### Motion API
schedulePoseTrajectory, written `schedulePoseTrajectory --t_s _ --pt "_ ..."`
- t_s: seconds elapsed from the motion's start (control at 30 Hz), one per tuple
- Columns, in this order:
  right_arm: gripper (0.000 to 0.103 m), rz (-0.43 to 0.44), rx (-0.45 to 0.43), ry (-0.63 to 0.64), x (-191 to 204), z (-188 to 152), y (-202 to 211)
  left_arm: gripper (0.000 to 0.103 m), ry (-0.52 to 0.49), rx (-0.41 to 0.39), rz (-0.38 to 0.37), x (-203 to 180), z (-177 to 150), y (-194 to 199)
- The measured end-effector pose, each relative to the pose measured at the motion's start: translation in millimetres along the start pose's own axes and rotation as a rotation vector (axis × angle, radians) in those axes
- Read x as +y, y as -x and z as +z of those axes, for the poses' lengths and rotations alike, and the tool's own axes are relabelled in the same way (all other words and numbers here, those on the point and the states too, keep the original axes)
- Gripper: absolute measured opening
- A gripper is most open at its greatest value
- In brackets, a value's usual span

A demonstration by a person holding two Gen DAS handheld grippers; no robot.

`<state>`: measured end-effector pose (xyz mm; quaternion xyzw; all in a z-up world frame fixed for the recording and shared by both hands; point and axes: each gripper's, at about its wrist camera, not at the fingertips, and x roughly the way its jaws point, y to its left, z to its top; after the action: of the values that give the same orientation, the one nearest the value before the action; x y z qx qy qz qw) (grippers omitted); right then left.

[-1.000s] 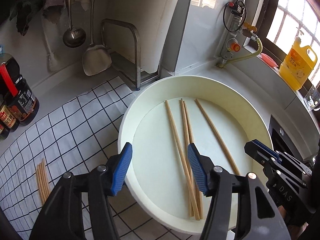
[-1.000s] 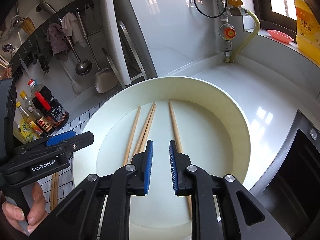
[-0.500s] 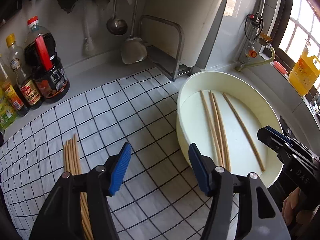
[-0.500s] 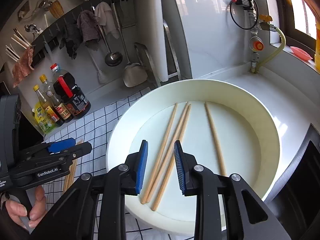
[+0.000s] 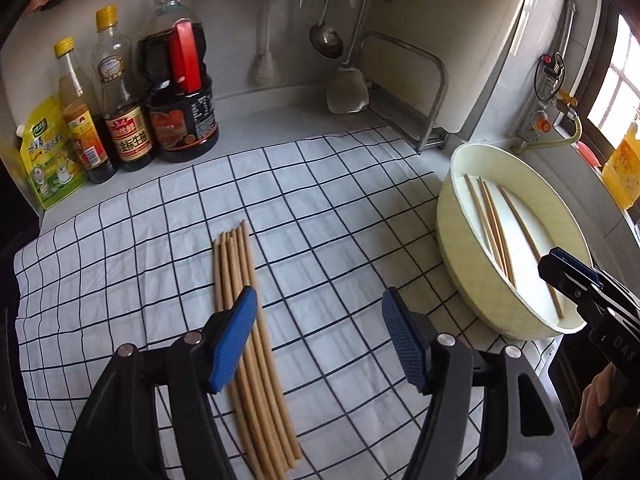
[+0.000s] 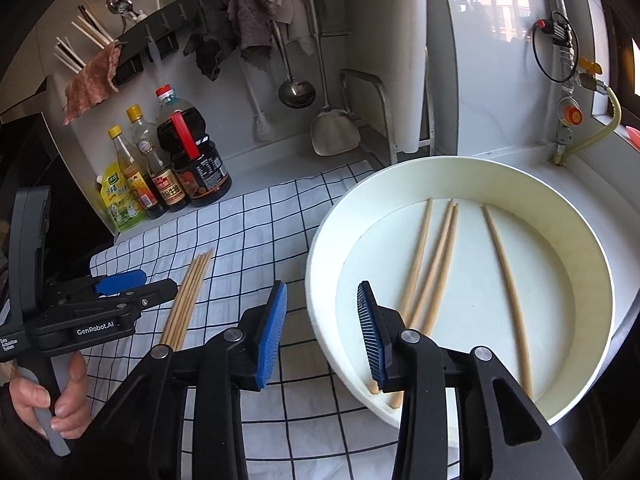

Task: Organize utensils
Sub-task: 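Move both open tools back above the remaining chopstick bundle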

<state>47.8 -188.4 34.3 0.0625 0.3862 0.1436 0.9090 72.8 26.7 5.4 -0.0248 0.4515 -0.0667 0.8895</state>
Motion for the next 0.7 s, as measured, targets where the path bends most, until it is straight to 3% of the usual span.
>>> schedulePoseTrajectory --t_s 0.23,0.7 --pt "0.045 0.039 0.011 0.061 32.0 -1.9 -9.6 0.067 0.018 0.001 0.034 25.7 -12.4 5.8" --pt "0.048 0.08 0.052 0.12 67.4 -5.0 -42.1 0.07 0.1 -0.018 0.068 74.2 -32.8 7.8"
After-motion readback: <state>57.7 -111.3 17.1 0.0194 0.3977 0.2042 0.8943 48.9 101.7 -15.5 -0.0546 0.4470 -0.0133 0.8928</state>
